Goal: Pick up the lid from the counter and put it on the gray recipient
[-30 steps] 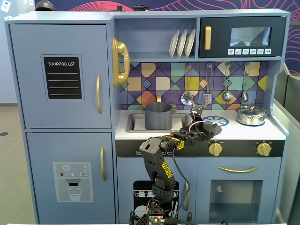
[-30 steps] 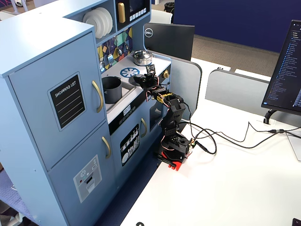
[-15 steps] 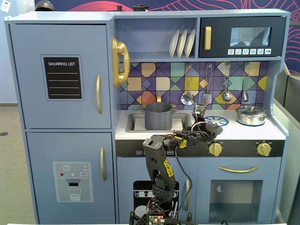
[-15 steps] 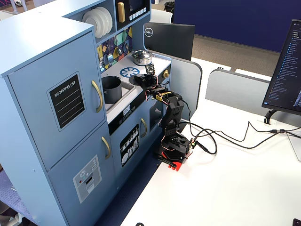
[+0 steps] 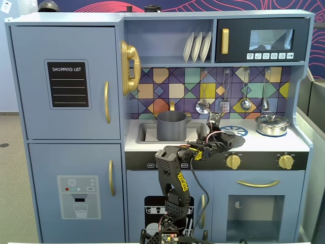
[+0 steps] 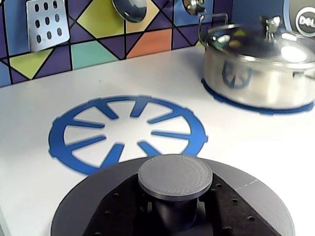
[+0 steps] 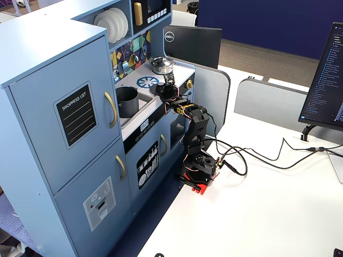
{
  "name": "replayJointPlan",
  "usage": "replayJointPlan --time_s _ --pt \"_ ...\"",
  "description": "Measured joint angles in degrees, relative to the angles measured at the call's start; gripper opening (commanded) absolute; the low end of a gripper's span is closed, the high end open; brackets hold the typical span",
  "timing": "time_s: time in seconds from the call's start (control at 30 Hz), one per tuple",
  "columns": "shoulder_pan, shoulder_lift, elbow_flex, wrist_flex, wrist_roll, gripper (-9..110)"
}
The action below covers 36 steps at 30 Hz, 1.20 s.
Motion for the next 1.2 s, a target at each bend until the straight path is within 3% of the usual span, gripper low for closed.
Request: replayJointPlan --time_s 0.2,0.6,1.2 --pt "-1.85 0.35 -6.33 2.2 1.23 0" --pt "-14.06 7.21 -21.36 18.37 2.2 0" --pt "-30.5 16.88 -14.85 24.35 -0.7 0"
